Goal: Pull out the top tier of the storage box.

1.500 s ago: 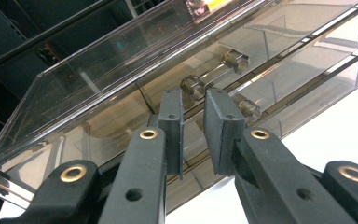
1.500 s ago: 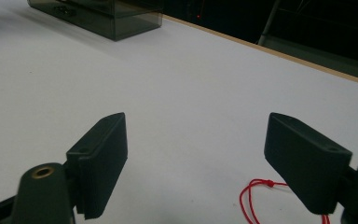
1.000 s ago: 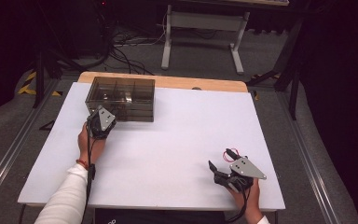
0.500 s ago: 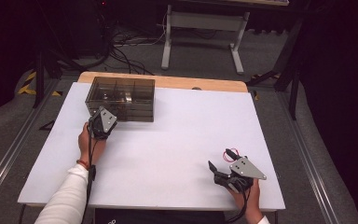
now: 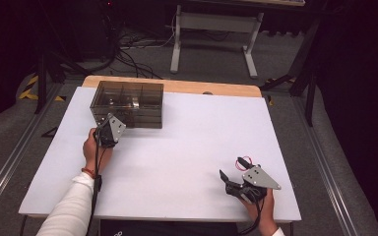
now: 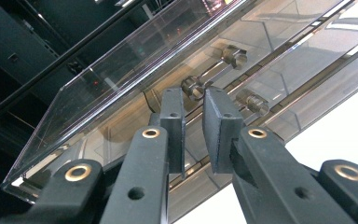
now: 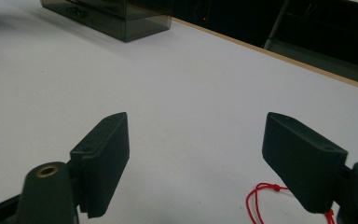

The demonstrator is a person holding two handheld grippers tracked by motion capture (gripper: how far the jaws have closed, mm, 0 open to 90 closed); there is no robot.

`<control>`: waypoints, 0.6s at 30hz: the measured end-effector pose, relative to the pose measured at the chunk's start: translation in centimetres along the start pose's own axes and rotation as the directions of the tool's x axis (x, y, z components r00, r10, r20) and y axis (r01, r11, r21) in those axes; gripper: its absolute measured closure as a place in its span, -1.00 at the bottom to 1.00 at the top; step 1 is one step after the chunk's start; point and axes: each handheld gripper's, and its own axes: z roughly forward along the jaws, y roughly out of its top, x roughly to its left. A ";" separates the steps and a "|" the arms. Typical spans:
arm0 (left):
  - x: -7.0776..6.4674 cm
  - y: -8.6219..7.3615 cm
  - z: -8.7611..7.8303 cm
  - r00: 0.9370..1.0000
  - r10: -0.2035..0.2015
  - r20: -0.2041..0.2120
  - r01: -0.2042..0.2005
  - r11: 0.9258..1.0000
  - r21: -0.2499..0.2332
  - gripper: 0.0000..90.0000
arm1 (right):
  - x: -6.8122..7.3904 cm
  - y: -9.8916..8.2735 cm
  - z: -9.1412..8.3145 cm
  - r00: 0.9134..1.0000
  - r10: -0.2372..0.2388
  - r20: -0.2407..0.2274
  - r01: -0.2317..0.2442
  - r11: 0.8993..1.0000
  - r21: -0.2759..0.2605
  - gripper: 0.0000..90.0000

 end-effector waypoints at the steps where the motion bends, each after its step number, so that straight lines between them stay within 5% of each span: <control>1: 0.0 0.0 0.0 1.000 0.000 0.000 0.000 1.000 0.000 0.77 | 0.0 0.0 0.0 1.000 0.000 0.000 0.000 1.000 0.000 -0.46; 18: 0.1 0.0 -0.5 1.000 0.010 0.019 -0.011 1.000 0.013 0.78 | -0.1 0.0 -0.2 1.000 0.001 0.004 -0.001 1.000 -0.005 -0.46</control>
